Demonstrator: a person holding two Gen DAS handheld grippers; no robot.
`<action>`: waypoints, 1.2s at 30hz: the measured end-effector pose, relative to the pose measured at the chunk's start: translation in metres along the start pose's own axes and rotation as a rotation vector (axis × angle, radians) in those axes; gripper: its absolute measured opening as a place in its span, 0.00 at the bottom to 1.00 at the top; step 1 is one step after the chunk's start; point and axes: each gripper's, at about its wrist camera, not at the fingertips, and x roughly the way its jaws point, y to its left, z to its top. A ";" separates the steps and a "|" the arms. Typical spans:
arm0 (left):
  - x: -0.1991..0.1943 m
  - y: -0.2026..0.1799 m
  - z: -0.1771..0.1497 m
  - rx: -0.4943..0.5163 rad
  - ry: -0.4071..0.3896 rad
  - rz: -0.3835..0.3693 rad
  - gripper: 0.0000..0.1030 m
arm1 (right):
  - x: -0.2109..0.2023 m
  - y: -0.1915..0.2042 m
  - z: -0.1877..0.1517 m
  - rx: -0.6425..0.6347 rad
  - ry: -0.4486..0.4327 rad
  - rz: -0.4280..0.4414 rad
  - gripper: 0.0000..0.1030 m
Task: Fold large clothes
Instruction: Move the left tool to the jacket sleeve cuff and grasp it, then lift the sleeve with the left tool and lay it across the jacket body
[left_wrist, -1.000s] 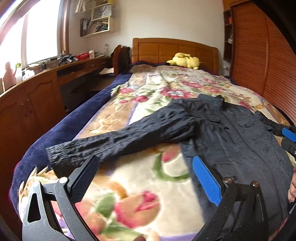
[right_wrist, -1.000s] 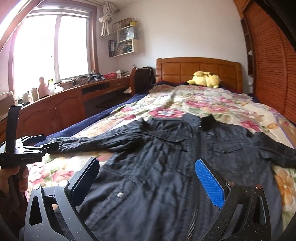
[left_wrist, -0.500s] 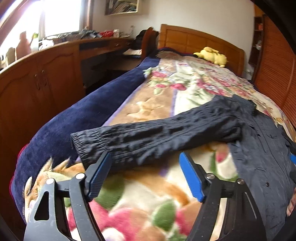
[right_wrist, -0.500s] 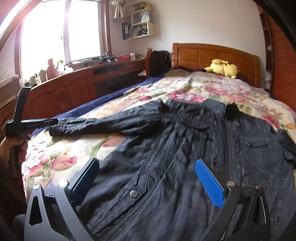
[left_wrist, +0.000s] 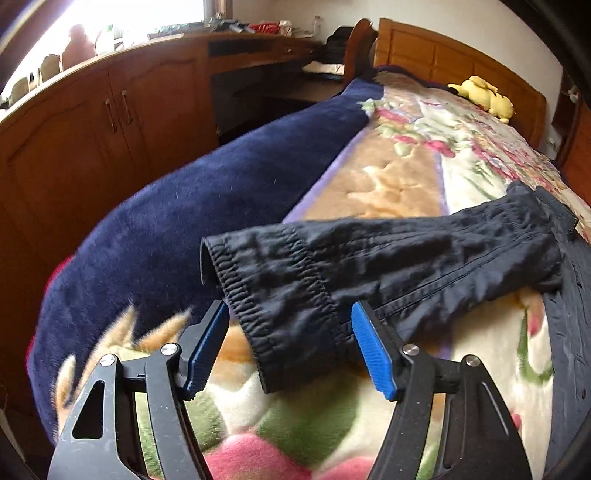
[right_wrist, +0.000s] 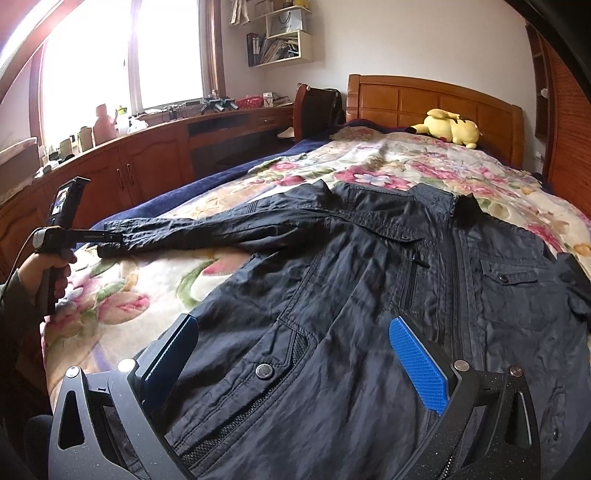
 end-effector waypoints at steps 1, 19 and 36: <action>0.004 0.002 -0.001 -0.013 0.014 -0.010 0.68 | 0.000 0.001 0.000 -0.004 0.004 0.000 1.00; -0.086 -0.074 0.023 0.117 -0.191 -0.159 0.12 | -0.019 -0.009 0.004 -0.020 0.021 0.050 1.00; -0.198 -0.290 0.050 0.405 -0.364 -0.460 0.12 | -0.070 -0.082 -0.010 0.056 0.003 -0.139 1.00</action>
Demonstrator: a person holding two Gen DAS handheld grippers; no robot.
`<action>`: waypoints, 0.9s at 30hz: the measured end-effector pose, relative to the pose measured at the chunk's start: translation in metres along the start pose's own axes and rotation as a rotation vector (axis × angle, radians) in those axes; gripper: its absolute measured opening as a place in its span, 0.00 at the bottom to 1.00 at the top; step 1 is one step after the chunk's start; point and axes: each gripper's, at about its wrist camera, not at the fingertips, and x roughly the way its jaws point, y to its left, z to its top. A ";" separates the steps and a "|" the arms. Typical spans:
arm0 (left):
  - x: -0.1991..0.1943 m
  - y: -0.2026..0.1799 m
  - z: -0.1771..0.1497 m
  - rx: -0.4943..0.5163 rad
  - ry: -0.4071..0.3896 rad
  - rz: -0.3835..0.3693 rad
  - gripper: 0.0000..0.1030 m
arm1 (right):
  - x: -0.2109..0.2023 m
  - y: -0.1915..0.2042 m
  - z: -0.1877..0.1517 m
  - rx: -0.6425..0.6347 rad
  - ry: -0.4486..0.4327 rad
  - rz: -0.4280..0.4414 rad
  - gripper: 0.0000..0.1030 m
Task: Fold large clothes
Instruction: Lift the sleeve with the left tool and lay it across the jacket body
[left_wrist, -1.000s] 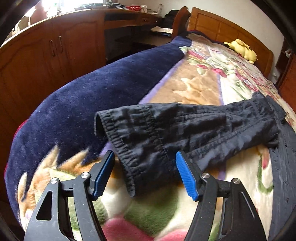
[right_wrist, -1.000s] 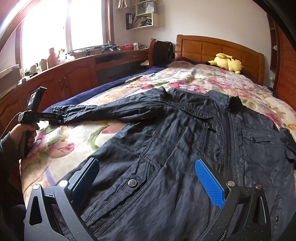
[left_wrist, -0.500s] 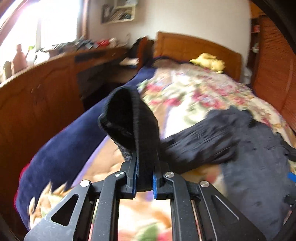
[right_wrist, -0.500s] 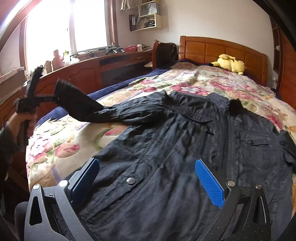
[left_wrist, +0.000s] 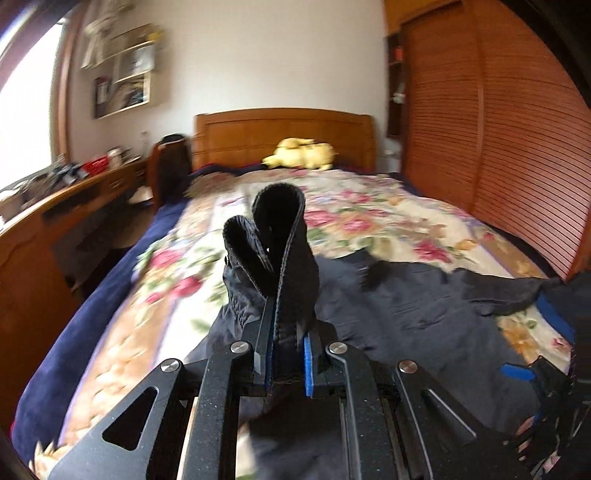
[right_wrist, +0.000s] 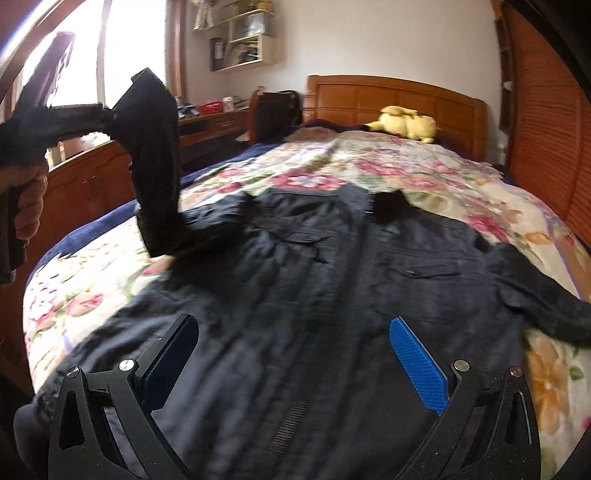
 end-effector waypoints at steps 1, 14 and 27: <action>0.001 -0.012 0.004 0.011 -0.006 -0.017 0.11 | -0.003 -0.006 -0.002 0.009 0.000 -0.012 1.00; 0.006 -0.124 0.024 0.143 -0.031 -0.155 0.01 | -0.042 -0.045 -0.016 0.098 0.010 -0.111 1.00; 0.015 -0.072 -0.036 0.050 0.056 -0.048 0.38 | -0.047 -0.047 -0.018 0.116 0.016 -0.090 1.00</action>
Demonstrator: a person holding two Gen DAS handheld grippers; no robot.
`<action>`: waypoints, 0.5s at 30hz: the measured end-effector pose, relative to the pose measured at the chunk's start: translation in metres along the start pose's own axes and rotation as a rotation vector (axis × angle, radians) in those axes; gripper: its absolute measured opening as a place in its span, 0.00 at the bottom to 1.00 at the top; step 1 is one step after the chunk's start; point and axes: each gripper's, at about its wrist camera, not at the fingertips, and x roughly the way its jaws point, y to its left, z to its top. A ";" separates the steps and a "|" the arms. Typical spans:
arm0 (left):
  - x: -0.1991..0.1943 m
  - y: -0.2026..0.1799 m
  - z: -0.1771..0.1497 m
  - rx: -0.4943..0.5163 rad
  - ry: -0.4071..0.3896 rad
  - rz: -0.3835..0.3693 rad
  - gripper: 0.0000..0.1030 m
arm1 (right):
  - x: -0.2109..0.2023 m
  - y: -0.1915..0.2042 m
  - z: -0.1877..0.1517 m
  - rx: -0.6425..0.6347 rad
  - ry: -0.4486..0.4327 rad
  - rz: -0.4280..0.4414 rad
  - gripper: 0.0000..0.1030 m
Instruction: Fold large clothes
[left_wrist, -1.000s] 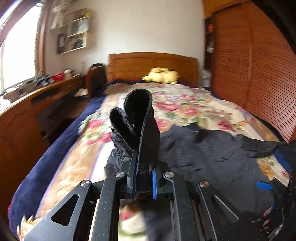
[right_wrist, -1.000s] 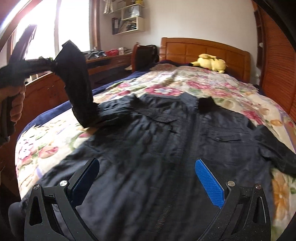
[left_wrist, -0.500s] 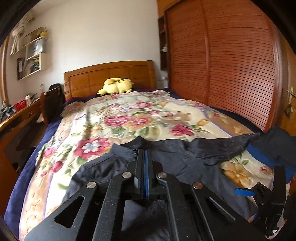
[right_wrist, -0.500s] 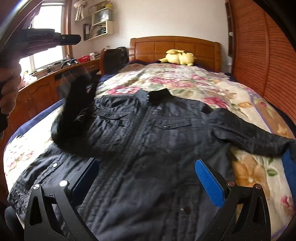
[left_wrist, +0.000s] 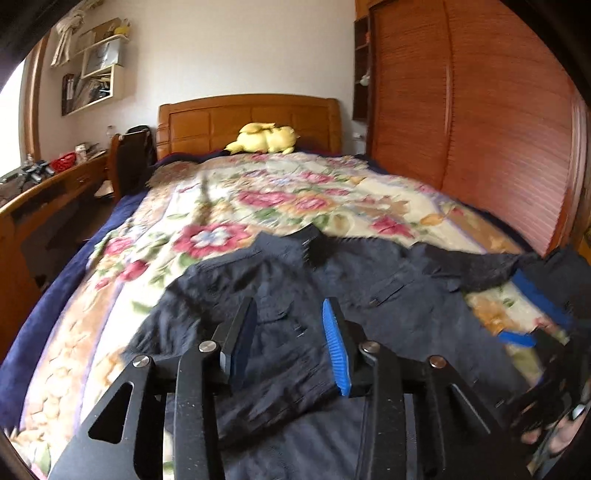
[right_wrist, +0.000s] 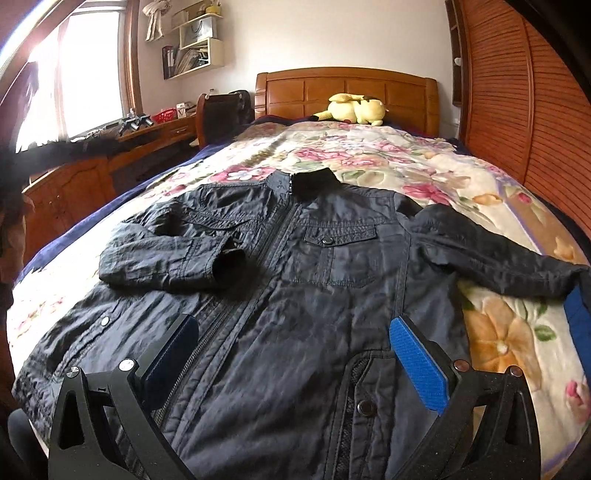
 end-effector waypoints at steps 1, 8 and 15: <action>0.001 0.000 -0.004 0.010 0.001 0.014 0.38 | 0.006 -0.006 0.004 0.006 -0.004 0.004 1.00; -0.002 0.009 -0.032 -0.007 -0.004 0.030 0.47 | 0.020 -0.005 0.014 0.030 -0.026 0.013 1.00; -0.010 0.013 -0.068 -0.022 -0.015 0.077 0.49 | 0.035 0.005 0.021 0.031 -0.036 0.045 1.00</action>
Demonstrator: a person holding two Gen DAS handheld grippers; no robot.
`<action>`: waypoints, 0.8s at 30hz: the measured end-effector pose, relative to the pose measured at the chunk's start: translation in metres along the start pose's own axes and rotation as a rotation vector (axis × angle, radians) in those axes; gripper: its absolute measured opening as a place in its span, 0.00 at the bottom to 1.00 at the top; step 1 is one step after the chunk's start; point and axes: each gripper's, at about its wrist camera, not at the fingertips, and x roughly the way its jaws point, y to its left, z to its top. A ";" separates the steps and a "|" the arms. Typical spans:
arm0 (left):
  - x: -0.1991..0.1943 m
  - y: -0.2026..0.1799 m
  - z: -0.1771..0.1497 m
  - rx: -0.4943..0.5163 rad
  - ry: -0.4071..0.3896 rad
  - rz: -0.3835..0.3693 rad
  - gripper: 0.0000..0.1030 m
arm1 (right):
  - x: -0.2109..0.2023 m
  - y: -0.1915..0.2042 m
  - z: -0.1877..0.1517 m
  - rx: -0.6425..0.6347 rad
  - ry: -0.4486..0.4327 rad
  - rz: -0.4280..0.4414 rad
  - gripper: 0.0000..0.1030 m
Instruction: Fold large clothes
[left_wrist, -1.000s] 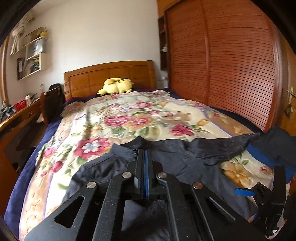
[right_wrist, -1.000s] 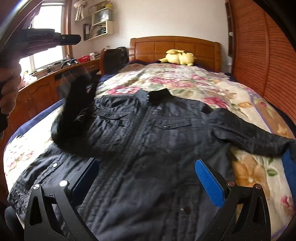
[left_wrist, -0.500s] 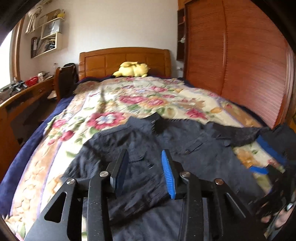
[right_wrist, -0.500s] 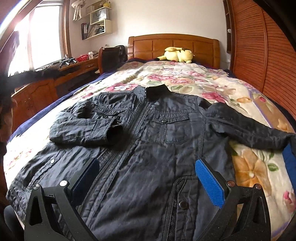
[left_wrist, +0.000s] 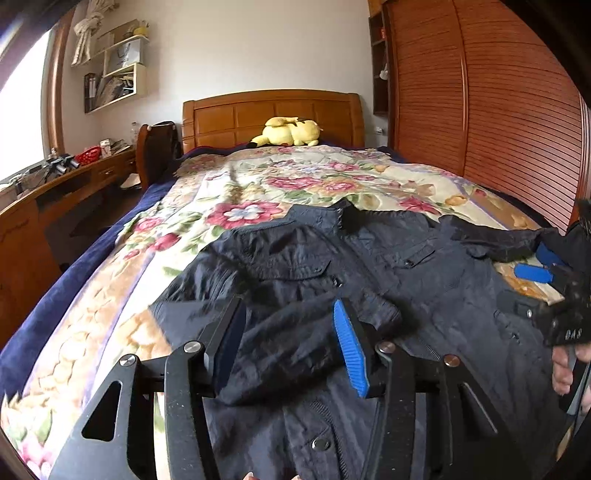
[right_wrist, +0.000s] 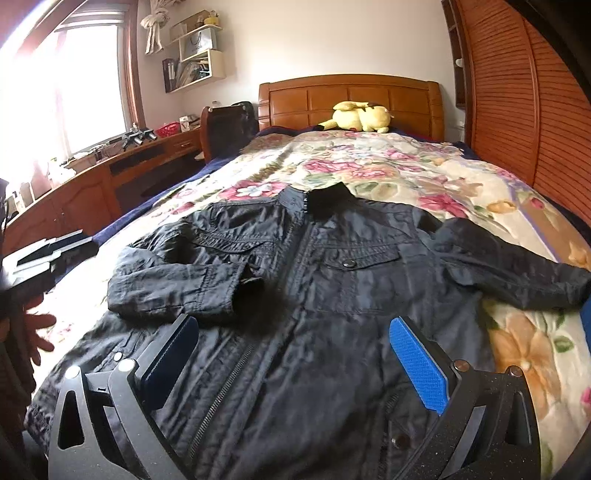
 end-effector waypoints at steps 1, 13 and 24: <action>0.000 0.002 -0.003 -0.010 0.005 -0.001 0.49 | 0.003 0.002 0.000 -0.004 0.003 0.002 1.00; 0.003 0.013 -0.035 -0.043 0.024 -0.009 0.49 | 0.016 0.016 0.003 -0.030 0.015 0.009 1.00; -0.010 0.031 -0.042 -0.070 0.013 -0.039 0.49 | 0.014 0.030 -0.004 -0.088 0.009 -0.034 0.95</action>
